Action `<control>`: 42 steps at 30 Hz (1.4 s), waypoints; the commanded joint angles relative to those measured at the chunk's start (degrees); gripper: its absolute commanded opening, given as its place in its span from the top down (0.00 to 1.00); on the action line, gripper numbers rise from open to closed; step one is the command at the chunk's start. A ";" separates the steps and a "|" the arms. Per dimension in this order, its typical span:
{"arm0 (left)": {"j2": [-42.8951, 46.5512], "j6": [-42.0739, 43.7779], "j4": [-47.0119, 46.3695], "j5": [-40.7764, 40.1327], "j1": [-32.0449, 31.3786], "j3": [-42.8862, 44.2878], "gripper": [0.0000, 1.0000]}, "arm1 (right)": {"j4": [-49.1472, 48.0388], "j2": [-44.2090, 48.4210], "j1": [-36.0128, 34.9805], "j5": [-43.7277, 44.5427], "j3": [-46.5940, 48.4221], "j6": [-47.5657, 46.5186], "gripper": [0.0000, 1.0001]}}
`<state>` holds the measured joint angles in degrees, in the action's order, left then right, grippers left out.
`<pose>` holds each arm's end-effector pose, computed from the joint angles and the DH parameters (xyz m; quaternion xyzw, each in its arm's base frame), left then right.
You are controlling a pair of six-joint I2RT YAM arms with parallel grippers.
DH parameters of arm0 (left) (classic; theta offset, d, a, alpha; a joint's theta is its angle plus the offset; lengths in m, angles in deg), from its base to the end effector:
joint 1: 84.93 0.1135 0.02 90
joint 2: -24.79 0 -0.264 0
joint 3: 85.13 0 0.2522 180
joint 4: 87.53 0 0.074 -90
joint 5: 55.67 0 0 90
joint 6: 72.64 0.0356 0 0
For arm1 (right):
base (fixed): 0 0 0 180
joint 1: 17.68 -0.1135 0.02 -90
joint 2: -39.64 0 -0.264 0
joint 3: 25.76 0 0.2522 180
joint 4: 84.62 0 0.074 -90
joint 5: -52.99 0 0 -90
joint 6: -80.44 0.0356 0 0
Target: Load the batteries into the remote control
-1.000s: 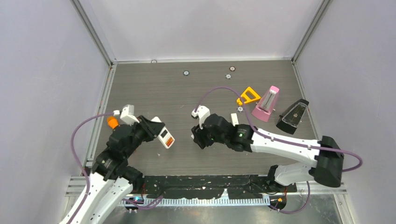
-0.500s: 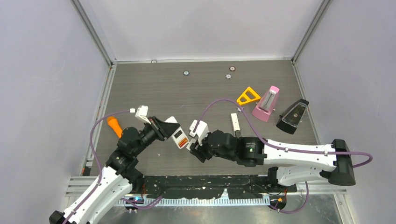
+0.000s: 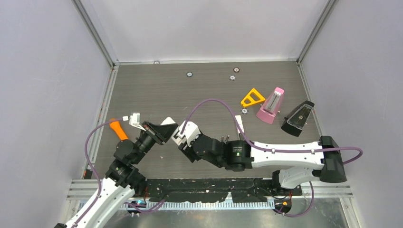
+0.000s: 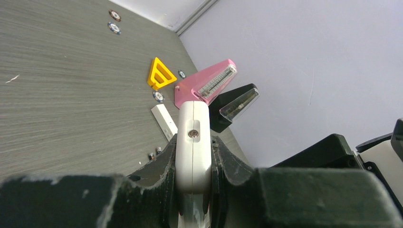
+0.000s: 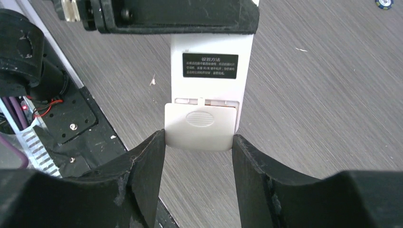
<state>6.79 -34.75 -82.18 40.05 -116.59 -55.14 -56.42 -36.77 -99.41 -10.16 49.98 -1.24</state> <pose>0.1039 -0.0683 0.2601 -0.0812 0.6602 -0.5227 0.5332 0.0595 0.2973 0.3161 -0.4059 0.7420 0.2086 0.4910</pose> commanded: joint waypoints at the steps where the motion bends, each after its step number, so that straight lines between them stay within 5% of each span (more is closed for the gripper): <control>1: 1.38 0.08 -3.80 -1.64 -0.14 -0.17 1.00 | -1.05 -2.14 -0.44 4.62 4.74 0.60 0.60; 42: 3.09 2.69 -0.74 0.21 -0.11 2.05 1.00 | 2.76 -5.99 -0.09 1.15 6.61 1.38 0.61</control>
<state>9.30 -33.09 -80.30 38.62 -116.59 -55.45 -52.38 -42.45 -99.48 -8.94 54.33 -0.56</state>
